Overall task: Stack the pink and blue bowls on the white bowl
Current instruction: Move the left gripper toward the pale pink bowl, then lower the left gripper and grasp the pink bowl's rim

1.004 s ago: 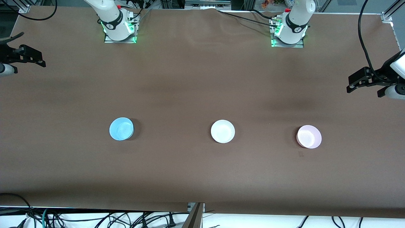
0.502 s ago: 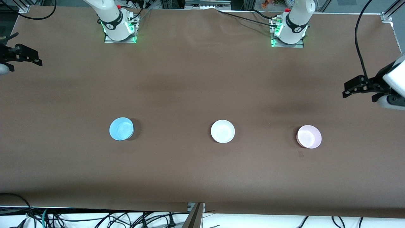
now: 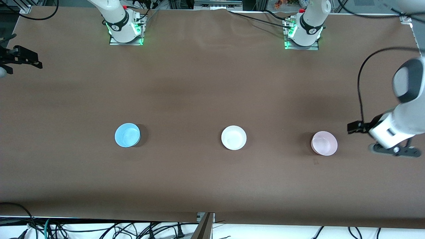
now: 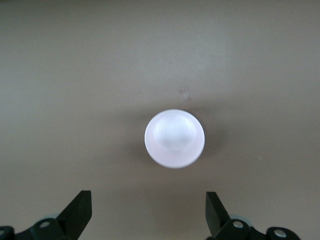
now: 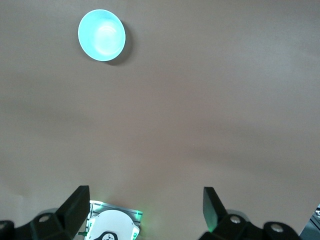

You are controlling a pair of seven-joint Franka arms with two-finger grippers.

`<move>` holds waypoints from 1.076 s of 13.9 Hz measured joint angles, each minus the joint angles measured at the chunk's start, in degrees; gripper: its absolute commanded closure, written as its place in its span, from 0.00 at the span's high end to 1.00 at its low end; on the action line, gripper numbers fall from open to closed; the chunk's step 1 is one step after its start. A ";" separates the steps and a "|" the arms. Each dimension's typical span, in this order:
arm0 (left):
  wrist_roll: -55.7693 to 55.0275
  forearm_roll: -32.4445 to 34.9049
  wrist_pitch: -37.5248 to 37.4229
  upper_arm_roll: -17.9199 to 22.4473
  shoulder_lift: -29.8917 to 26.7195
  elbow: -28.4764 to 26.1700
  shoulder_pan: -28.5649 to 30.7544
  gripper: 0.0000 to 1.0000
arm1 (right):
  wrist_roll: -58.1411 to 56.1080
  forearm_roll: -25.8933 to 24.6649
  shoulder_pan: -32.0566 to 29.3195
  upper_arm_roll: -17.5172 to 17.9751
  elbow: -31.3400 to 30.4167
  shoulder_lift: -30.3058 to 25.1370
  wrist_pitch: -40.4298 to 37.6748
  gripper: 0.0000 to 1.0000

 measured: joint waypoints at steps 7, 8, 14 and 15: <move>0.05 0.29 14.72 0.13 6.25 -7.63 1.75 1.00 | 0.00 0.00 -0.10 0.38 -0.06 -0.06 -0.36 1.00; 0.05 0.29 16.94 0.16 6.25 -9.64 2.23 1.00 | 0.00 0.00 -0.11 0.39 -0.07 -0.06 -0.36 1.00; 0.15 0.30 25.72 0.22 5.27 -19.02 5.69 1.00 | 0.00 0.00 -0.13 0.51 -0.10 -0.06 -0.20 1.00; 0.15 0.30 27.14 0.22 4.84 -20.68 5.83 1.00 | 0.00 0.00 -0.15 0.51 -0.10 -0.07 -0.20 1.00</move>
